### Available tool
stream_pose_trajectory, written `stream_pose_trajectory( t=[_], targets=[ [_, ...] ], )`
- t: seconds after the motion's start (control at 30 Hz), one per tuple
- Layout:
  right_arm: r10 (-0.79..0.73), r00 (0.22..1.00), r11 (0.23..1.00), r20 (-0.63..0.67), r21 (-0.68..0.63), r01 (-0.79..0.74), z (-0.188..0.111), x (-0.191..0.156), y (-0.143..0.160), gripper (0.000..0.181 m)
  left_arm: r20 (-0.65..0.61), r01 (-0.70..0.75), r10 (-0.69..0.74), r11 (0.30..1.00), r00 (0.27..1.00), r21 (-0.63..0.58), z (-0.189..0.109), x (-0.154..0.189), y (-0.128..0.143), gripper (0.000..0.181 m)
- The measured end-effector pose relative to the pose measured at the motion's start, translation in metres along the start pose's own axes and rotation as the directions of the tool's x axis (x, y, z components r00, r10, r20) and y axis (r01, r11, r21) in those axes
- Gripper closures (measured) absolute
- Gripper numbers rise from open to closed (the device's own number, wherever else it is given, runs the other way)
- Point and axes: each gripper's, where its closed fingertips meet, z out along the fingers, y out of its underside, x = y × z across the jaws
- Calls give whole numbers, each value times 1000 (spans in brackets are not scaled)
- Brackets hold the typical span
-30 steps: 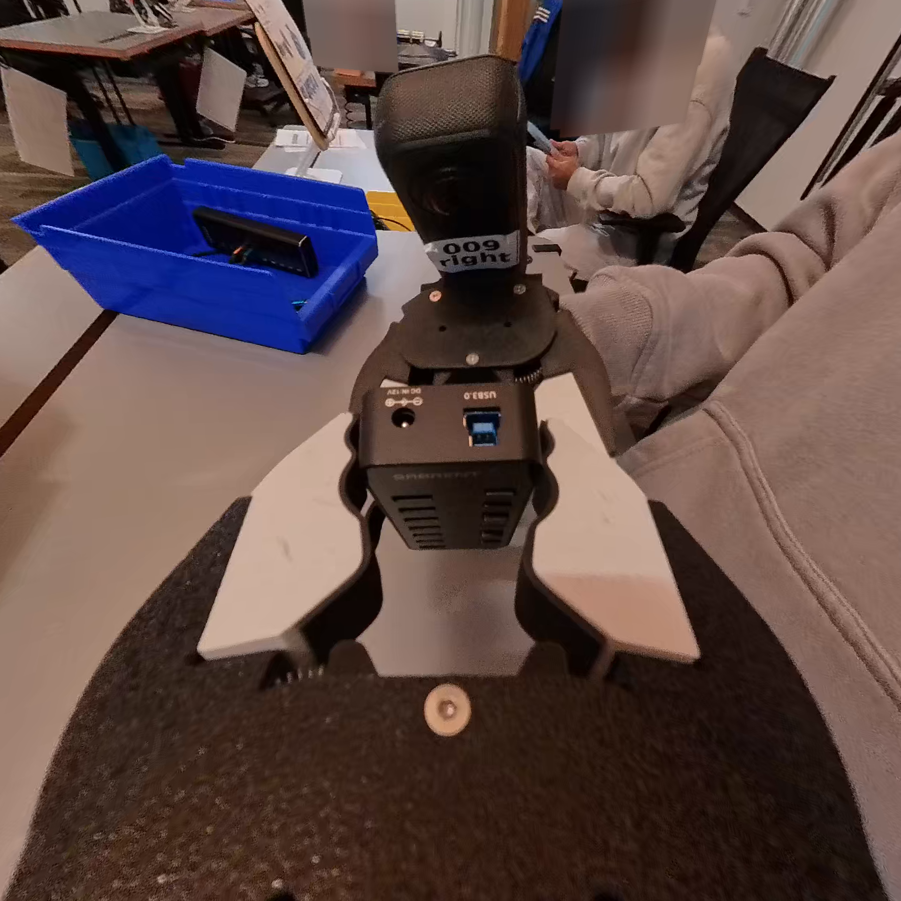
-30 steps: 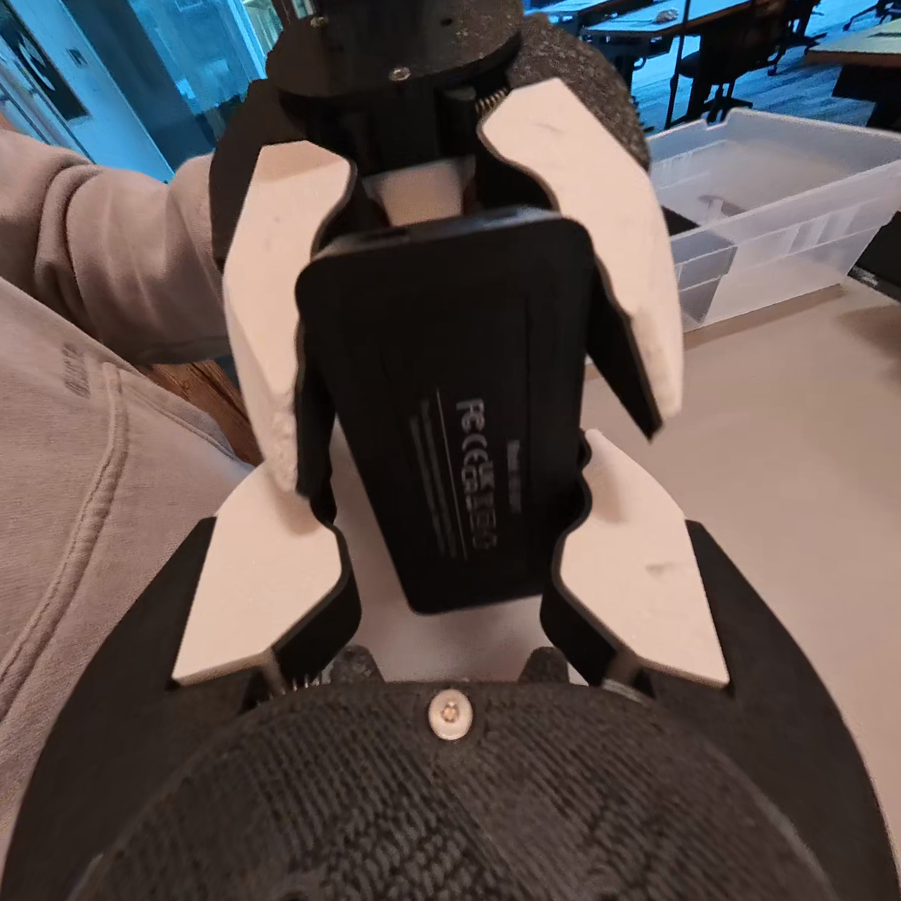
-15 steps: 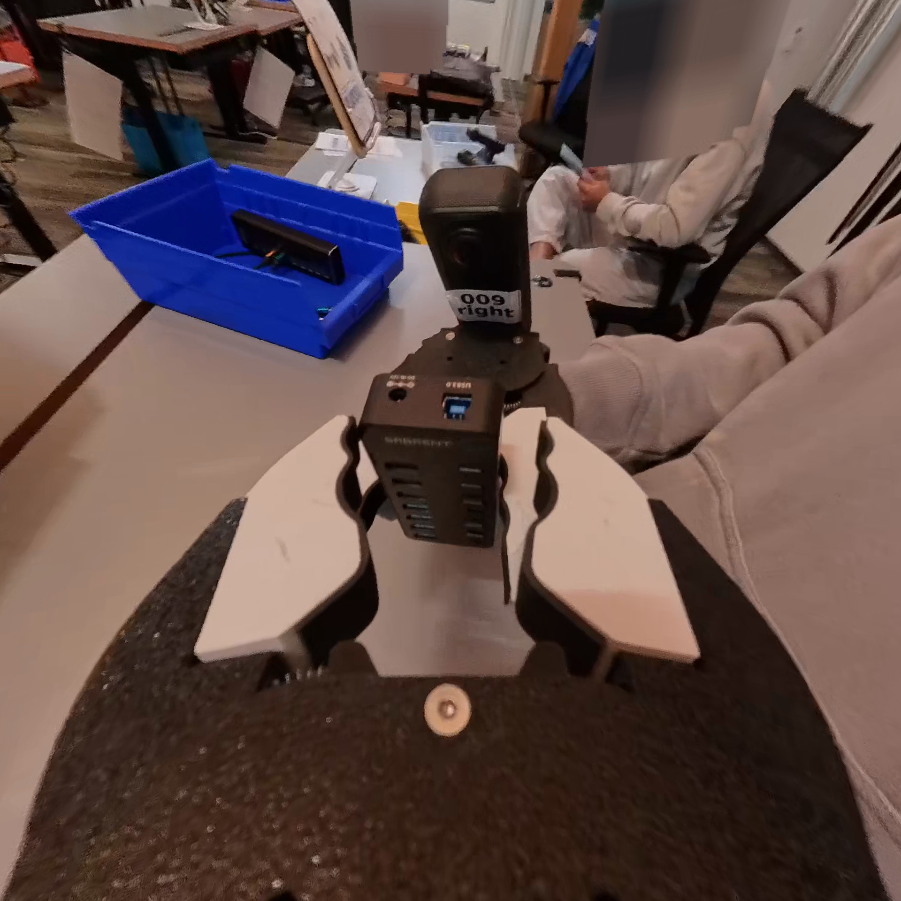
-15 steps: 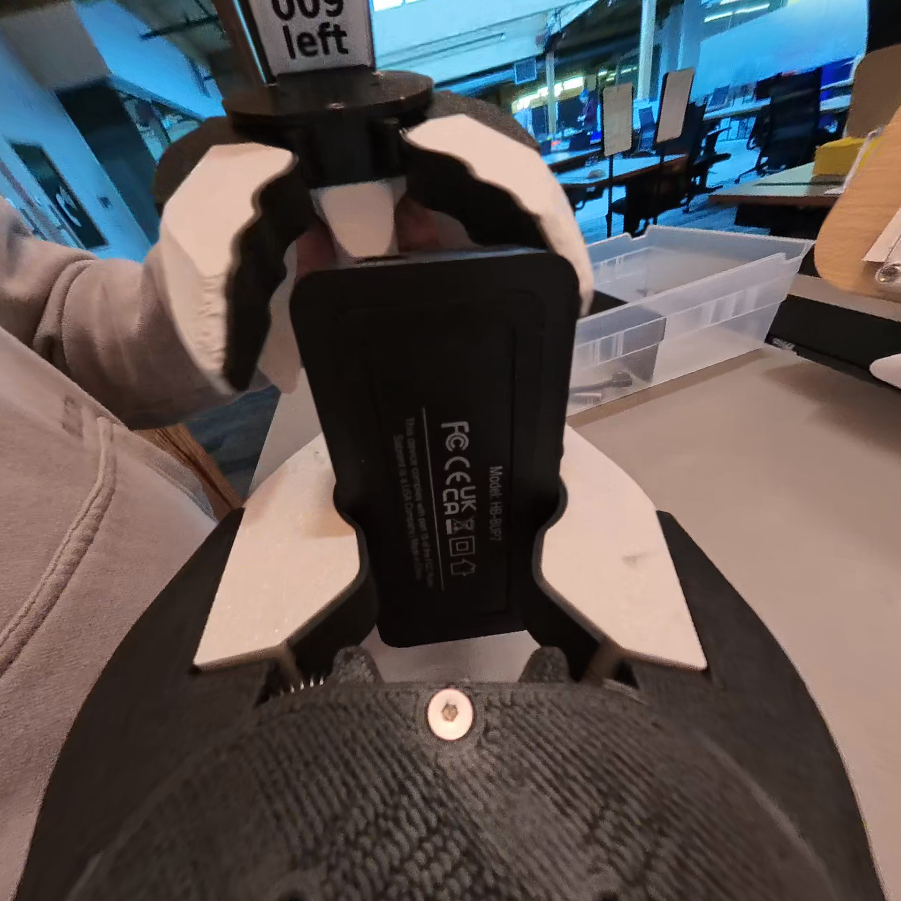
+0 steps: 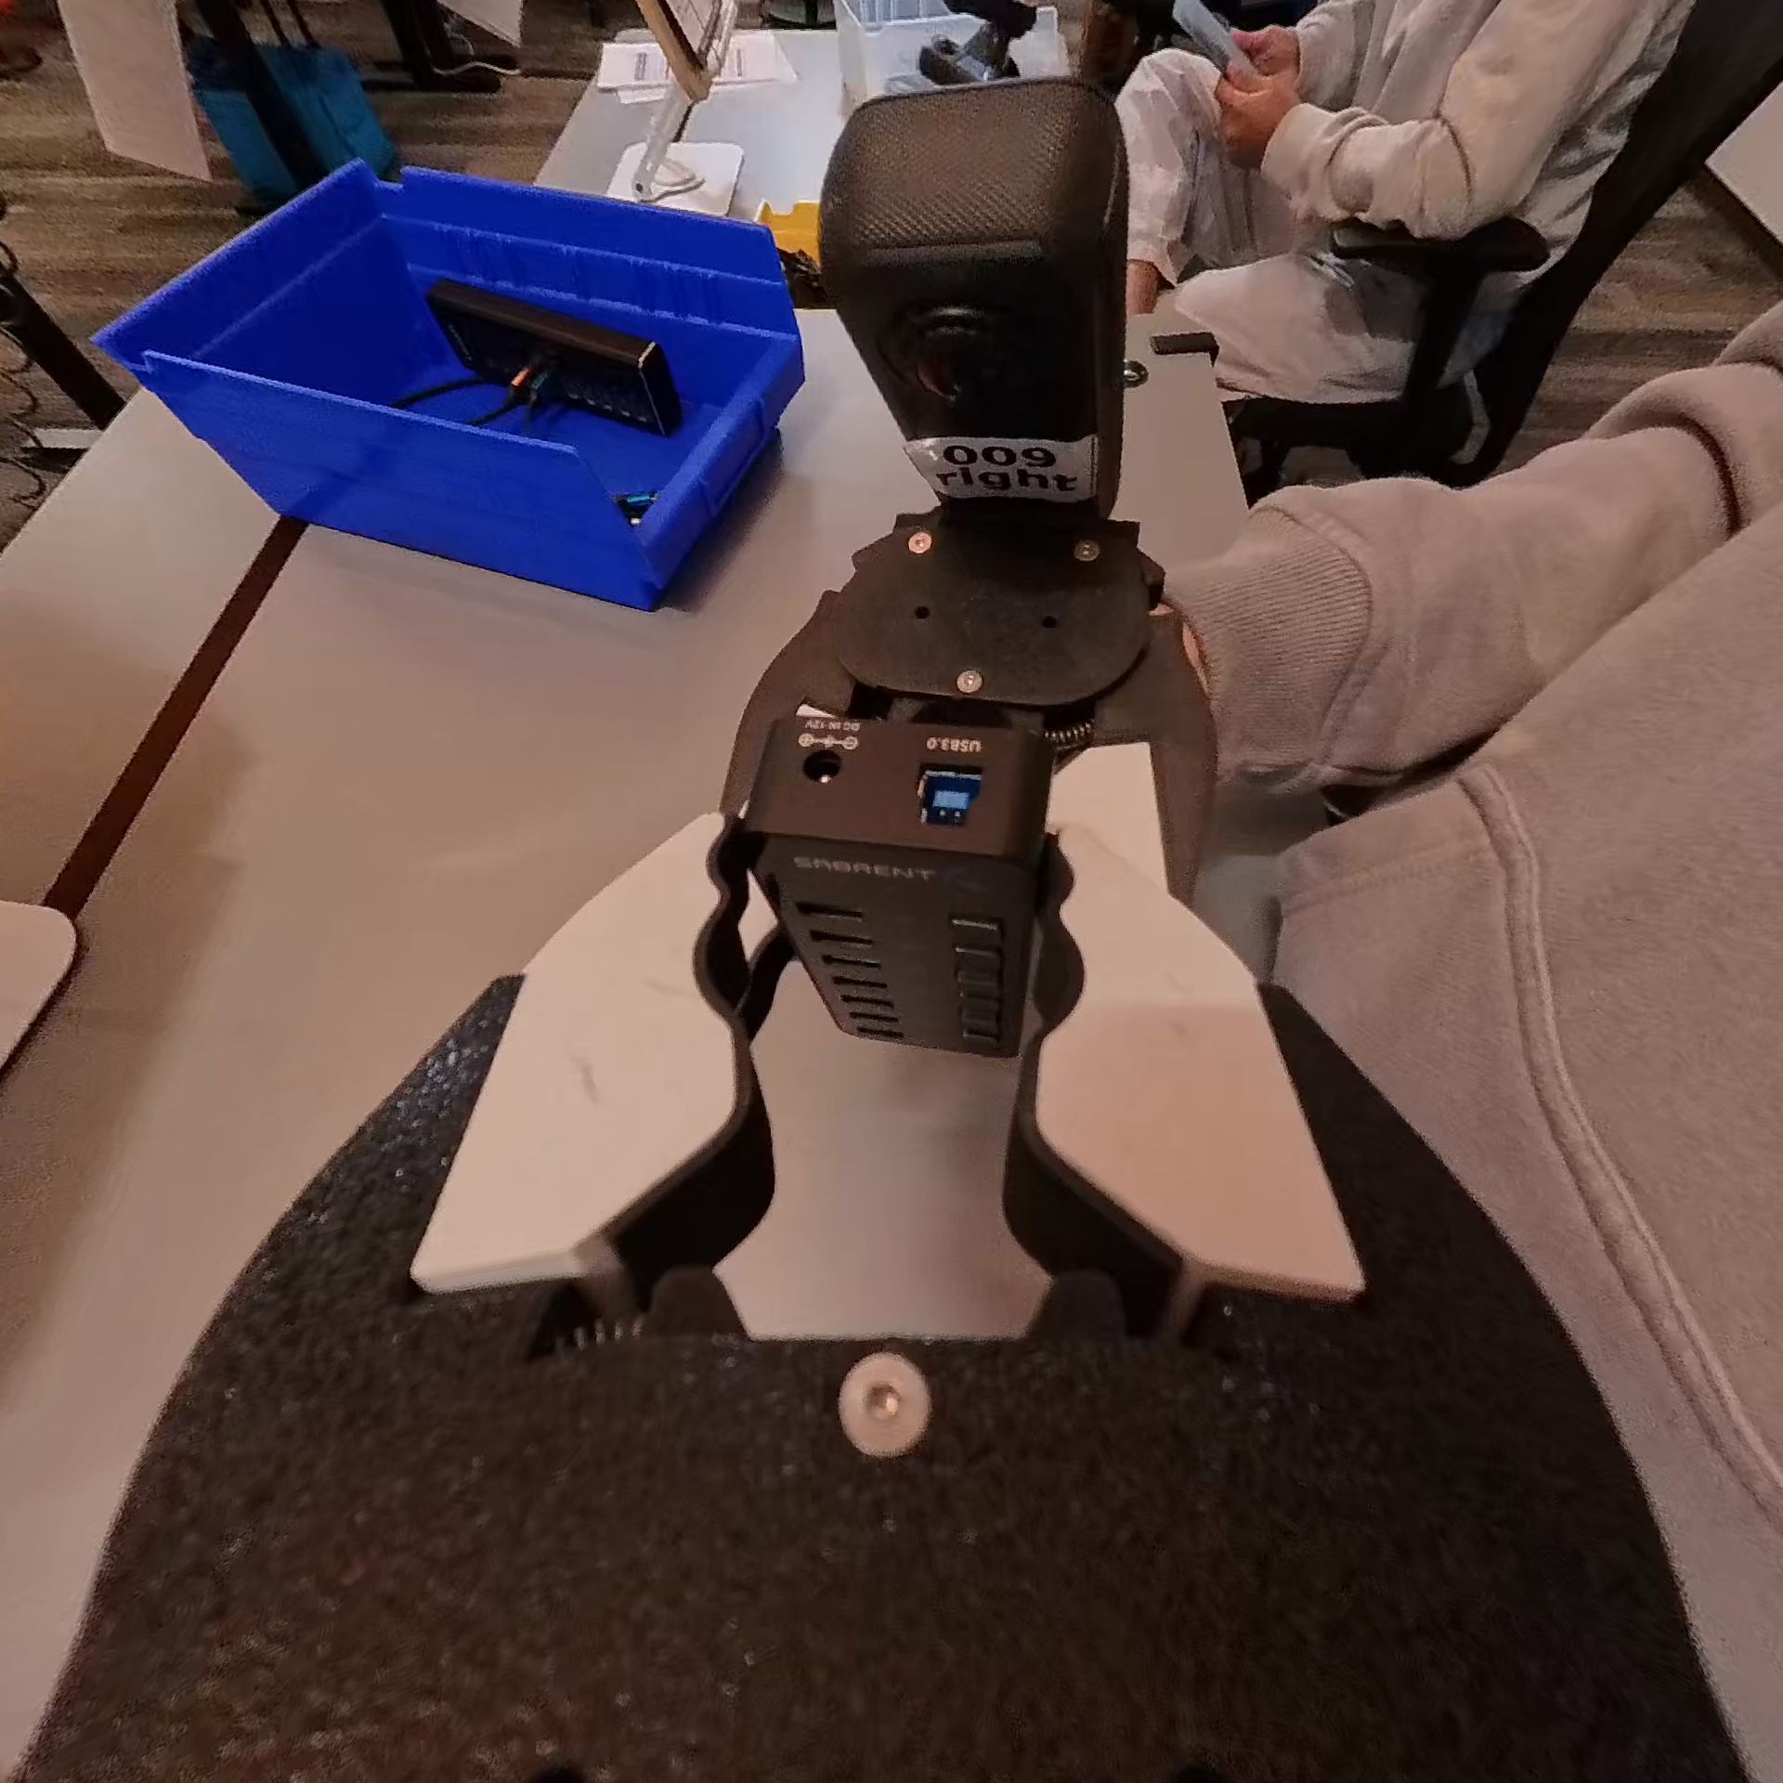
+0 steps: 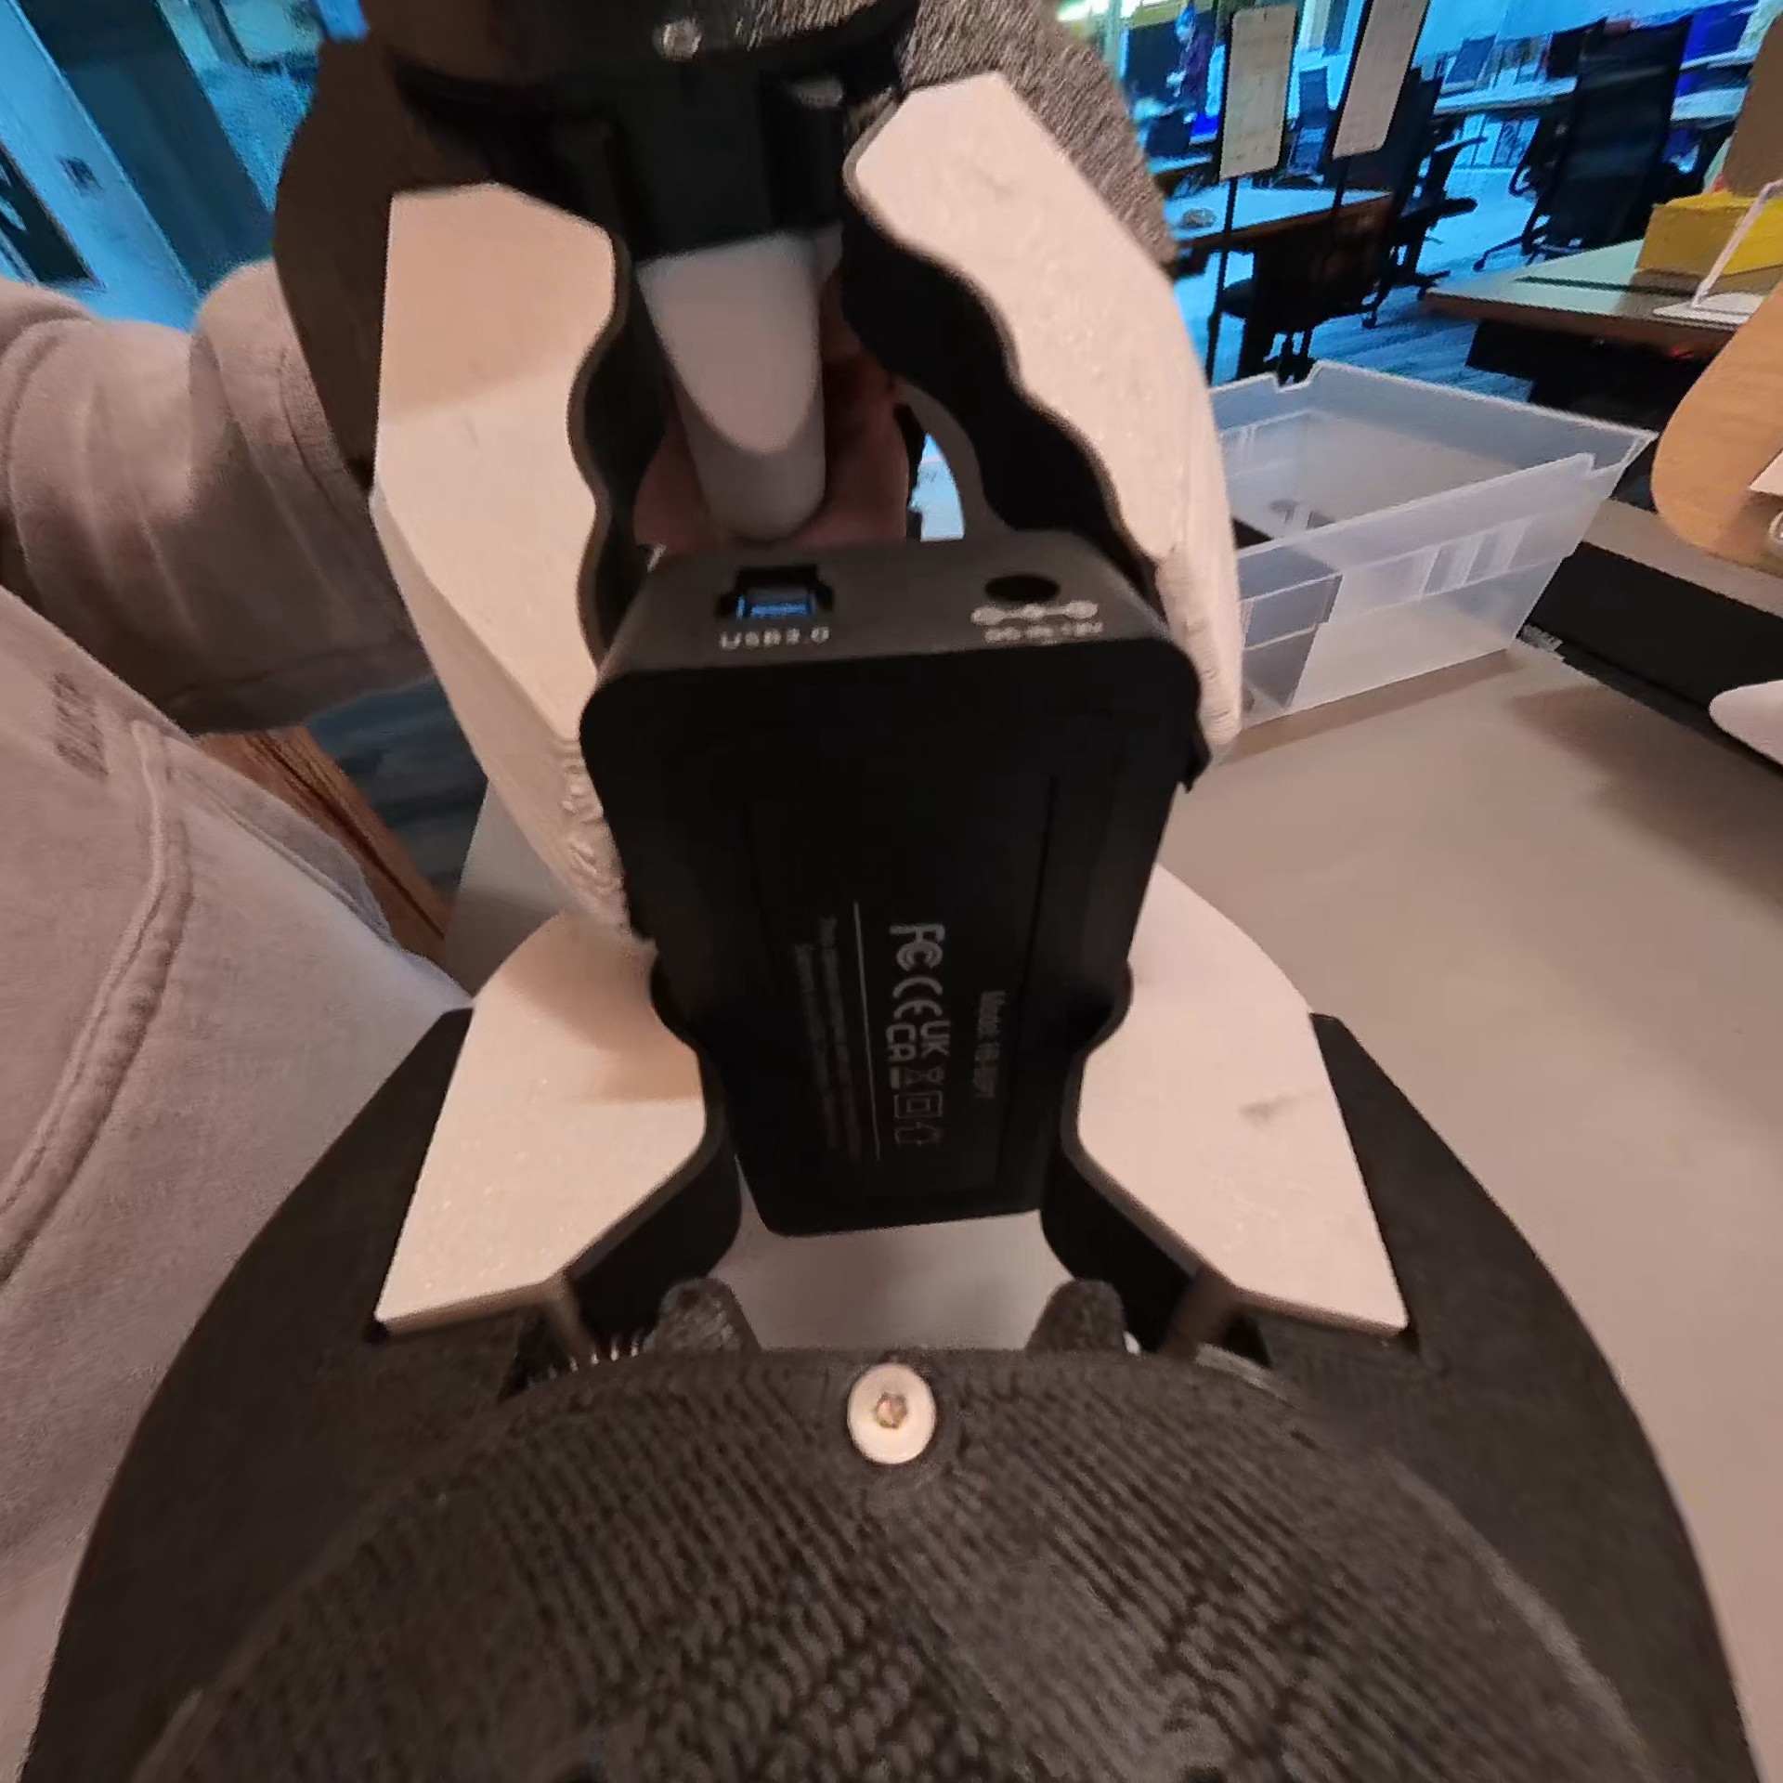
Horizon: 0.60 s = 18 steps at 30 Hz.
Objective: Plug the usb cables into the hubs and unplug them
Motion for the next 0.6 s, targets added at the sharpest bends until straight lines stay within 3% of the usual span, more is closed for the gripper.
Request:
stream_pose_trajectory(
  t=[0.13,0.23,0.33,0.4,0.5,0.6],
  targets=[
    [48,999,997,-5,59,-48,0,3,-5,101,-3,11,-11,1000,1000,14,2,-1,2,124],
    [43,999,999,11,11,-43,1,0,2,104,-13,43,-42,999,999,14,2,-1,5,124],
    [68,997,996,19,47,-69,0,2,3,105,9,95,-95,995,995,4,4,-2,7,123],
    [67,998,995,-12,77,-66,-4,7,1,105,33,102,-103,994,994,23,-2,-2,2,116],
    [86,994,992,-61,95,-80,-21,20,0,105,119,105,-115,991,986,88,-35,-16,-7,115],
    [100,987,988,-123,130,-84,-48,32,-3,106,378,175,-166,985,911,11,-100,-71,23,124]
  ],
)
